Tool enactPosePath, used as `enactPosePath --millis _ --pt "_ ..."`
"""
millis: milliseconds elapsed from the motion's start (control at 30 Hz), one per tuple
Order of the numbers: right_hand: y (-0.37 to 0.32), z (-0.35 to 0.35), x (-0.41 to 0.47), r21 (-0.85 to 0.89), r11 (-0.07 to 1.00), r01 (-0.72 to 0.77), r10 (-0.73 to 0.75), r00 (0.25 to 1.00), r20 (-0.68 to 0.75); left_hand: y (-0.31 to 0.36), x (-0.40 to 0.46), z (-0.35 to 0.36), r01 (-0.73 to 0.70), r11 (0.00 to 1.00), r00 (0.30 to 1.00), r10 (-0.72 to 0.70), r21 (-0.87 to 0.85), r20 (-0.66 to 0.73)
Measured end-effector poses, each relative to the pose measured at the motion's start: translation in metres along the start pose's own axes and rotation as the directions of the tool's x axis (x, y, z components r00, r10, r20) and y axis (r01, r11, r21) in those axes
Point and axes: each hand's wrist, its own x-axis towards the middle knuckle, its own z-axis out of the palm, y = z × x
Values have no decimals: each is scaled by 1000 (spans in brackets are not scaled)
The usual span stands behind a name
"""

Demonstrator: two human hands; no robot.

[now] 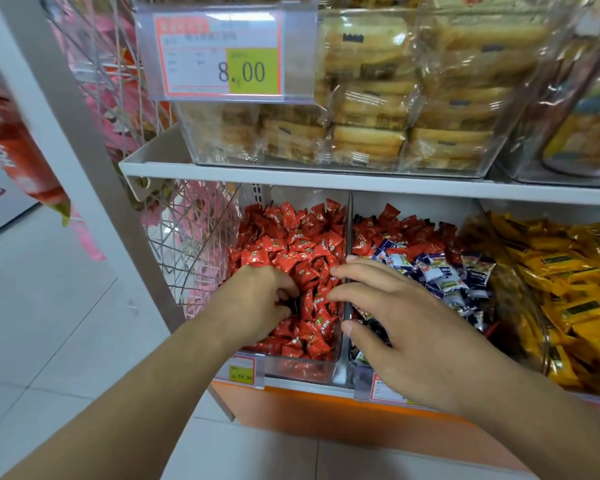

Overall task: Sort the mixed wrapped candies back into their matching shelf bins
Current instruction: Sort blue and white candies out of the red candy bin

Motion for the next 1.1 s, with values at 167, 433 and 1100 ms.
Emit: enactPosePath --millis 167,433,1100 --pt "0 1 -1 -4 1000 17 -17 1000 -11 -1 0 5 10 1000 999 -10 10 -34" --pt "-2 -2 1 7 1000 0 0 1000 -3 7 -13 -24 34 955 949 -123 -293 -290" --pt "12 -33 -17 -65 968 -244 216 935 -280 29 -23 -6 -116 986 991 122 -124 50"
